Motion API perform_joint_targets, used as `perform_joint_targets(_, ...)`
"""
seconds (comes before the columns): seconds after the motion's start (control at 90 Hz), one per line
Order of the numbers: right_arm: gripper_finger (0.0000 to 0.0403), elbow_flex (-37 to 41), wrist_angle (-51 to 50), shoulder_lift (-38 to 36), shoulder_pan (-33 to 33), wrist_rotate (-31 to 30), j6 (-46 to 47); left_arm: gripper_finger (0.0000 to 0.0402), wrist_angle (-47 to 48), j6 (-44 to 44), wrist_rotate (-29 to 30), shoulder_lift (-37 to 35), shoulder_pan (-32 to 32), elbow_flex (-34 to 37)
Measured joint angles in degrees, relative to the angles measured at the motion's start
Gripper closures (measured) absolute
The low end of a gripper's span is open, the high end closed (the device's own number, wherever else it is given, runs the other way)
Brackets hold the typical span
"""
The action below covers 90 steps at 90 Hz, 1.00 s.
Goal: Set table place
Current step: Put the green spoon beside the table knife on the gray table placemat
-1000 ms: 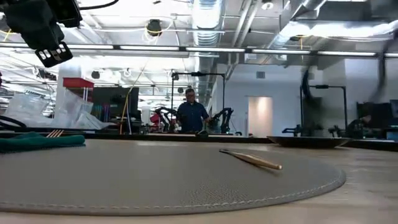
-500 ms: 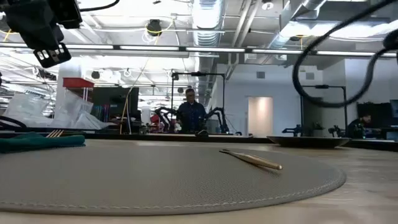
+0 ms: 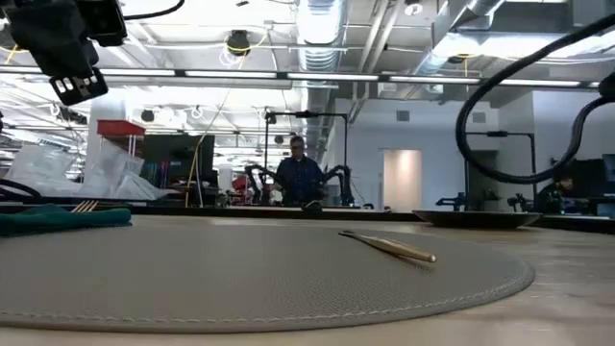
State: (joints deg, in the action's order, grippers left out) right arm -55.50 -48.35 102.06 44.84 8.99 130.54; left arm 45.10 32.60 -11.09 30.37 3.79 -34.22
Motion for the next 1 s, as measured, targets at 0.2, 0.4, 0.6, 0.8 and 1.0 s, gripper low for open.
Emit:
perform_joint_targets(0.2,0.0375,1.14,0.61,-0.02,0.07,0.59,-0.39,0.0401,0.0,1.66,-0.02,0.0,0.0,0.0)
perform_joint_targets(0.4,0.04,1.22,0.74,0.02,0.07,0.9,-1.24,0.0401,0.02,1.94,-0.04,0.0,0.0,0.0)
perform_joint_targets(0.6,0.0402,-0.19,-0.18,0.33,-0.46,0.72,-1.6,0.0401,0.02,1.26,0.92,-0.01,0.01,0.0)
perform_joint_targets(0.8,0.0403,-3.05,-1.69,0.7,-3.78,-2.43,-3.02,0.0401,0.08,0.95,2.38,0.0,0.0,0.0)
perform_joint_targets(1.0,0.0402,-4.25,-0.52,0.68,-6.42,-7.77,-4.02,0.0401,1.63,0.28,2.4,0.0,0.01,0.0)
